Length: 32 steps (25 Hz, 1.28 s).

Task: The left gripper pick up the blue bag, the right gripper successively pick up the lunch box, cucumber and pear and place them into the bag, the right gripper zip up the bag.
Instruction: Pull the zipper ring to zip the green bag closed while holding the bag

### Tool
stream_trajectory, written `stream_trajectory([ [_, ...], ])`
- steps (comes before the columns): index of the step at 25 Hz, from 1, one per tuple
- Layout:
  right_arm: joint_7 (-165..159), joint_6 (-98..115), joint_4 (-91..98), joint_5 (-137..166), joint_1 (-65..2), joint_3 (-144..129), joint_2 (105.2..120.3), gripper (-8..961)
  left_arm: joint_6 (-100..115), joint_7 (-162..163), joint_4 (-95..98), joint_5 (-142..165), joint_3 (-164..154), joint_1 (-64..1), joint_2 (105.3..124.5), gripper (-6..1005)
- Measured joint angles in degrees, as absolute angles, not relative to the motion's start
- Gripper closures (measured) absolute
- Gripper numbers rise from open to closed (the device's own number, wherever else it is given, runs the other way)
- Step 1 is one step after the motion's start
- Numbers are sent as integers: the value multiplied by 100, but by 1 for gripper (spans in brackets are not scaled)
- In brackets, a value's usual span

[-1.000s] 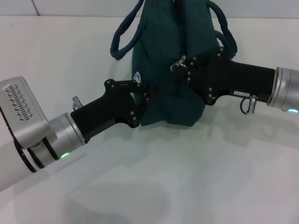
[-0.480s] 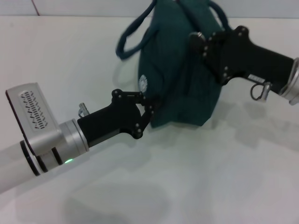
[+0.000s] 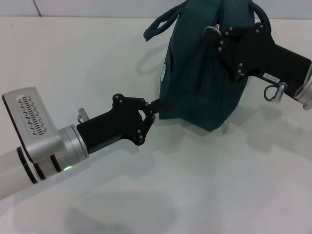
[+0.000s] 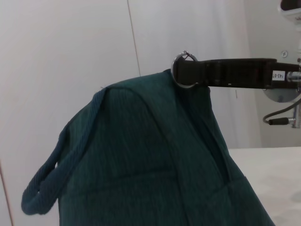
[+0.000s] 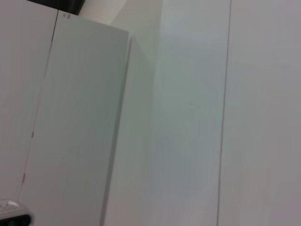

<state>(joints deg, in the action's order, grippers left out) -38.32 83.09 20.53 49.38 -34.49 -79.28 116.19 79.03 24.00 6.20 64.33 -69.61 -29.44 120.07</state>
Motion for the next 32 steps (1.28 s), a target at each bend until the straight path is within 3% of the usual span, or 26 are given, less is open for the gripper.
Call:
stream_trajectory([
  [10,-3815,8305,2006,4935,-3452,-8058,11619,944,8303,2436,592,5911,-6921,-2862,12058,980],
  [16,-3820,8304,2003,4935,-3440,-8094,11619,943,8346,2626,554,5898,-6966,-2965,12074,787],
  [18,-3820,8309,2003,4936,-3439,-8095,11619,943,8347,2752,515,5860,-6969,-3031,12075,552],
  [29,-3829,8332,2004,4940,-3436,-8167,11619,943,8337,2966,199,5551,-6927,-3363,12076,321],
  [32,-3830,8339,2004,4940,-3432,-8182,11619,943,8313,2967,17,5360,-6922,-3511,12076,322],
])
